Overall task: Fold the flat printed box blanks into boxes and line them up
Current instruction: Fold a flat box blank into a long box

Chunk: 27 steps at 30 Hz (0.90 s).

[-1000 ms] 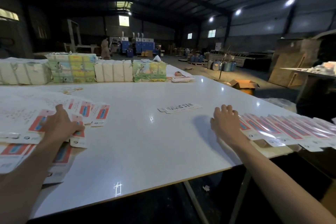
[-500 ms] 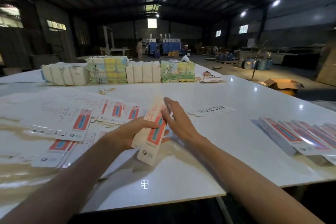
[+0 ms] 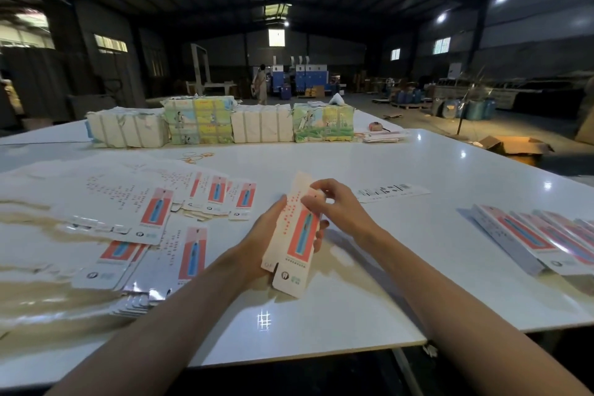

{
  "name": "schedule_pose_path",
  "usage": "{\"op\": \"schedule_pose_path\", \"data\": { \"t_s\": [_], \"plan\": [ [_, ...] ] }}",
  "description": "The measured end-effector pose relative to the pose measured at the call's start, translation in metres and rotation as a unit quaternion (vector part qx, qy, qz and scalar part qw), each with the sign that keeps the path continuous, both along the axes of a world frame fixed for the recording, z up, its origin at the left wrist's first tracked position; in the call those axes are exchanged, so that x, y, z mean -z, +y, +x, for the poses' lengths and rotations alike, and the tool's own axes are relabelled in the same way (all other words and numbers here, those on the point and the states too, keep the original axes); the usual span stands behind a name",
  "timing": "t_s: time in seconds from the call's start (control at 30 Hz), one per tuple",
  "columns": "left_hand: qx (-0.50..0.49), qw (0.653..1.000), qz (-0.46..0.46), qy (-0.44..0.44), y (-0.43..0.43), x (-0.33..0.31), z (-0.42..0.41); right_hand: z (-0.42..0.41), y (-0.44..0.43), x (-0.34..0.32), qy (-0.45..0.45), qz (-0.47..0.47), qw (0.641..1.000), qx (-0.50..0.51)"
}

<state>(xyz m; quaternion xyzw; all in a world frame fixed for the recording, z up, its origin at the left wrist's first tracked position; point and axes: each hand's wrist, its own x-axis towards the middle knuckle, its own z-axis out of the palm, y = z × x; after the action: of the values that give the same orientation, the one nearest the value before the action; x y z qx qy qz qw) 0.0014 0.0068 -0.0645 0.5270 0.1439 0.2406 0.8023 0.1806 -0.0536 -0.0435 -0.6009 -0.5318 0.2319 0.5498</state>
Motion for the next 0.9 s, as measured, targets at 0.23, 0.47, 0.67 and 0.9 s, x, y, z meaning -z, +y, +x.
{"op": "schedule_pose_path", "data": {
  "t_s": [0.23, 0.47, 0.67, 0.9],
  "plan": [
    [0.063, 0.998, 0.020, 0.024, -0.001, -0.003, -0.002, 0.015, -0.003, -0.012, -0.085, -0.039, 0.996, 0.009],
    [0.057, 0.998, 0.030, 0.021, 0.000, -0.002, -0.001, 0.015, -0.014, -0.019, 0.050, -0.051, 0.995, -0.074],
    [0.086, 0.996, 0.026, -0.009, -0.004, -0.014, 0.000, 0.012, -0.019, -0.026, 0.136, 0.019, 0.983, -0.123],
    [0.011, 0.998, 0.066, 0.005, -0.007, -0.009, 0.005, 0.001, -0.012, -0.023, 0.229, 0.065, 0.959, -0.151]
  ]
}}
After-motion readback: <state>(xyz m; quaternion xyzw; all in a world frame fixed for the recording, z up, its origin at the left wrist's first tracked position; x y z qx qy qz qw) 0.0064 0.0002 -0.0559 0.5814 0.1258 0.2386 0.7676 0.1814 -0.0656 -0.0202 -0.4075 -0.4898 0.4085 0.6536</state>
